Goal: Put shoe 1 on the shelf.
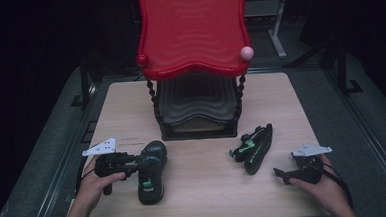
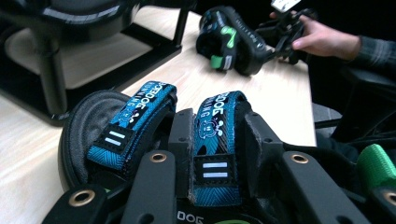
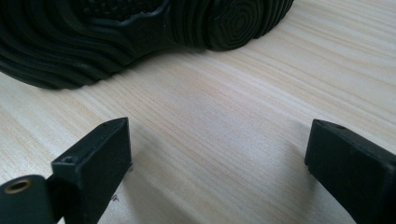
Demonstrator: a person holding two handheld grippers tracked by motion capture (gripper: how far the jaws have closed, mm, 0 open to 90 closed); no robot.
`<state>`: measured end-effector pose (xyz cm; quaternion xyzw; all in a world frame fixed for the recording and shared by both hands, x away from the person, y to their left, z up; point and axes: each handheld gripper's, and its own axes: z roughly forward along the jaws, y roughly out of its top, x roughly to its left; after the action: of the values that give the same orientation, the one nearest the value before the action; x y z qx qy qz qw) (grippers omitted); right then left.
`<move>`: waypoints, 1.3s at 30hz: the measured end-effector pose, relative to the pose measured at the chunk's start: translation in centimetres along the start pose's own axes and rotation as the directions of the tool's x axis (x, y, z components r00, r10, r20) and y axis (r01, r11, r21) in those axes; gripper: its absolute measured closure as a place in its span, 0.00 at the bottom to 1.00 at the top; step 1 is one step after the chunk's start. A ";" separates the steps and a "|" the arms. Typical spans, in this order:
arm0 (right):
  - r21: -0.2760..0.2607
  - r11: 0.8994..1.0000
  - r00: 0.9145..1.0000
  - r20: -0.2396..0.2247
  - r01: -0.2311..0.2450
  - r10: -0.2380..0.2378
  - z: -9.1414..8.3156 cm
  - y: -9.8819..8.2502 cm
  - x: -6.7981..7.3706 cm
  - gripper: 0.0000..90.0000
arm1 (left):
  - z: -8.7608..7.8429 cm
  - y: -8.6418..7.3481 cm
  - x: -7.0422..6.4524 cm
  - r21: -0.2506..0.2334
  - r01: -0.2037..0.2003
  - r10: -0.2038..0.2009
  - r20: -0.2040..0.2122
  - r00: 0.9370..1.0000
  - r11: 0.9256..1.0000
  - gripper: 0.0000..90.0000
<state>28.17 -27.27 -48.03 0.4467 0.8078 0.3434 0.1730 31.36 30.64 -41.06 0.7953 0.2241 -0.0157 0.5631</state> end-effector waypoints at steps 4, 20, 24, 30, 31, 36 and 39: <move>0.000 1.000 1.000 0.000 -0.001 0.001 0.0 0.0 0.0 0.07 | 0.2 1.4 -0.5 -0.012 -0.018 0.018 0.022 1.000 1.000 0.75; -0.001 1.000 1.000 -0.003 0.000 0.000 0.0 0.0 0.0 0.07 | 1.5 6.7 -1.8 -0.041 -0.074 0.076 0.068 0.995 0.996 0.76; -0.001 1.000 1.000 -0.003 0.000 0.000 0.0 0.0 0.0 0.07 | 1.8 8.8 -2.1 -0.059 -0.098 0.103 0.081 0.991 0.993 0.76; -0.001 1.000 1.000 -0.004 -0.001 0.001 0.0 0.0 0.0 0.07 | 1.9 12.0 -2.9 -0.083 -0.140 0.148 0.101 0.984 0.987 0.76; -0.002 1.000 1.000 -0.005 -0.001 0.001 0.0 0.0 0.0 0.07 | 1.9 12.5 -3.1 -0.089 -0.148 0.157 0.105 0.982 0.985 0.76; -0.001 1.000 1.000 -0.005 -0.003 0.003 0.0 0.0 0.0 0.07 | 2.1 14.9 -3.6 -0.112 -0.177 0.190 0.122 0.974 0.978 0.76; -0.001 1.000 1.000 -0.005 -0.002 0.002 0.0 0.0 0.0 0.07 | 2.1 15.9 -3.8 -0.116 -0.189 0.204 0.128 0.971 0.975 0.76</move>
<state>28.17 -27.31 -48.01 0.4467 0.8075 0.3453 0.1708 34.33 23.23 -26.67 0.7804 0.1048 -0.0037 0.6165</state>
